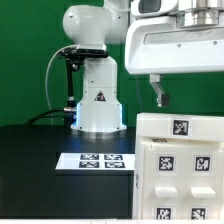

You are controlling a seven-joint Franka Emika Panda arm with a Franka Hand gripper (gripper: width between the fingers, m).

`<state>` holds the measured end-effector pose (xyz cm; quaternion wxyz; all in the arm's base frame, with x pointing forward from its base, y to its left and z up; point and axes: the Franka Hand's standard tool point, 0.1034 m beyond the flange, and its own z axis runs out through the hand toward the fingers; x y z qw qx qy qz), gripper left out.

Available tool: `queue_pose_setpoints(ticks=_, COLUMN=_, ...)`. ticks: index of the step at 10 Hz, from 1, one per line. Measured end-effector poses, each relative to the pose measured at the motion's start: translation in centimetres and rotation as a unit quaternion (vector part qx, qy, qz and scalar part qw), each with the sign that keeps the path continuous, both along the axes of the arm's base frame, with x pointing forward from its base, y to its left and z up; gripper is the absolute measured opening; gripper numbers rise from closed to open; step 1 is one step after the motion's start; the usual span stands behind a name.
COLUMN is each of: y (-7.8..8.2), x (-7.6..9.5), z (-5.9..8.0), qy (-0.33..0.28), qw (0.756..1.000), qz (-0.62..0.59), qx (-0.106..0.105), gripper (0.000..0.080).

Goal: Assemble cabinet

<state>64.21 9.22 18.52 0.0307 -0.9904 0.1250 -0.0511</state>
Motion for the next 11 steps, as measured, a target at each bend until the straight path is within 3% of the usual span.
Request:
queue_pose_setpoints(ticks=1, y=-0.6, x=0.3, z=0.0, qy=-0.010, qw=0.996, qz=0.090, qx=-0.009, gripper=0.0797)
queue_pose_setpoints(ticks=2, y=-0.2, x=0.0, z=-0.2, qy=-0.007, qw=0.986, qz=0.163, qx=-0.016, gripper=0.0797)
queue_pose_setpoints(ticks=3, y=0.7, x=0.0, z=-0.2, qy=-0.015, qw=0.979, qz=0.201, qx=-0.022, gripper=0.0797)
queue_pose_setpoints(ticks=4, y=0.5, x=0.1, z=0.2, qy=-0.047, qw=0.975, qz=0.216, qx=-0.033, gripper=0.0797)
queue_pose_setpoints(ticks=6, y=-0.4, x=-0.2, z=-0.1, qy=-0.037, qw=0.956, qz=0.285, qx=-0.052, gripper=0.0797)
queue_pose_setpoints(ticks=7, y=-0.7, x=-0.2, z=-0.2, qy=-0.034, qw=0.925, qz=0.371, qx=-0.074, gripper=0.0797)
queue_pose_setpoints(ticks=8, y=-0.6, x=-0.3, z=-0.4, qy=-0.027, qw=0.874, qz=0.475, qx=-0.096, gripper=0.0797)
queue_pose_setpoints(ticks=9, y=-0.5, x=-0.6, z=-0.9, qy=-0.003, qw=0.840, qz=0.532, qx=-0.104, gripper=0.0797)
queue_pose_setpoints(ticks=11, y=-0.9, x=-0.3, z=-1.0, qy=0.006, qw=0.804, qz=0.584, qx=-0.114, gripper=0.0797)
